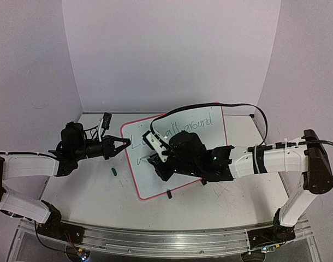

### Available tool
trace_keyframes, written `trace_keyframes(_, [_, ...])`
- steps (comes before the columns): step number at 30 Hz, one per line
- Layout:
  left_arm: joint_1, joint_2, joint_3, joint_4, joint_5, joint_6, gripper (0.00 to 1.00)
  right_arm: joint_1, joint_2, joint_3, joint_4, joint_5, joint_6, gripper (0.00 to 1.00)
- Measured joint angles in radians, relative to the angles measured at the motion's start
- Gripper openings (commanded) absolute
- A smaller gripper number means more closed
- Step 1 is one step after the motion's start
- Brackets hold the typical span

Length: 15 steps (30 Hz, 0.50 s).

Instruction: Write a sentence on the whiteboard

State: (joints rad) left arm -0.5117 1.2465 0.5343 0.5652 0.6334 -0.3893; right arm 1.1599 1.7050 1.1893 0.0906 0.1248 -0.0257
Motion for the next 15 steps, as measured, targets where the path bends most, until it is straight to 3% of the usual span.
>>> trace_keyframes(15, [0.000, 0.001, 0.000, 0.000, 0.000, 0.000, 0.00, -0.004, 0.000, -0.005, 0.003, -0.013, 0.004, 0.00])
